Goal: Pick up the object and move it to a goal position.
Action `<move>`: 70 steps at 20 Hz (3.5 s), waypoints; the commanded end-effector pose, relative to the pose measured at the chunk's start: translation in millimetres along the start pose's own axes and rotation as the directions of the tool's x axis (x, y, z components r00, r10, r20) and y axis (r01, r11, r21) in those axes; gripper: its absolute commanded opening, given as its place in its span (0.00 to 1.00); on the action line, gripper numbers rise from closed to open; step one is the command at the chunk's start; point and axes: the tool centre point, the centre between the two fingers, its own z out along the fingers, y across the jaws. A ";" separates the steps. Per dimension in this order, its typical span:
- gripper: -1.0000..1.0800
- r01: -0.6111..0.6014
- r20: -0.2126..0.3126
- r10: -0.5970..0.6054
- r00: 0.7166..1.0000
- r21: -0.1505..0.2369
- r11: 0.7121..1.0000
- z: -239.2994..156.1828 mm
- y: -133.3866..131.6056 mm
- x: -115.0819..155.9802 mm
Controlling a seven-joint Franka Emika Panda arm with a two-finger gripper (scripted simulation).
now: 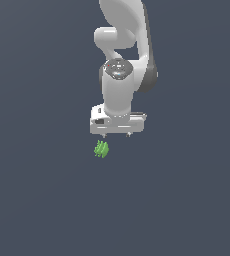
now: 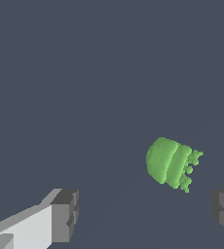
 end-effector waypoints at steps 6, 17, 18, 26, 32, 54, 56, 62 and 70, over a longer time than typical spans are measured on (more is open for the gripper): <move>0.96 -0.032 -0.011 0.032 0.999 0.002 1.000 -9.3 11.5 1.9; 0.96 -0.073 -0.021 0.073 0.997 0.006 0.997 -14.2 24.2 3.2; 0.96 -0.081 -0.021 0.081 0.996 0.006 0.997 -11.5 25.6 3.0; 0.96 -0.217 -0.012 0.217 0.976 0.011 0.976 34.8 48.3 -2.2; 0.96 -0.317 -0.006 0.317 0.948 0.010 0.948 68.9 65.8 -9.3; 0.96 -0.343 -0.005 0.343 0.939 0.009 0.939 126.9 70.1 -11.8; 0.96 -0.343 -0.005 0.343 0.939 0.009 0.939 127.8 70.1 -11.5; 0.00 -0.343 -0.005 0.343 0.939 0.009 0.939 127.8 70.1 -11.5; 0.00 -0.343 -0.006 0.343 0.939 0.010 0.939 125.4 70.2 -9.7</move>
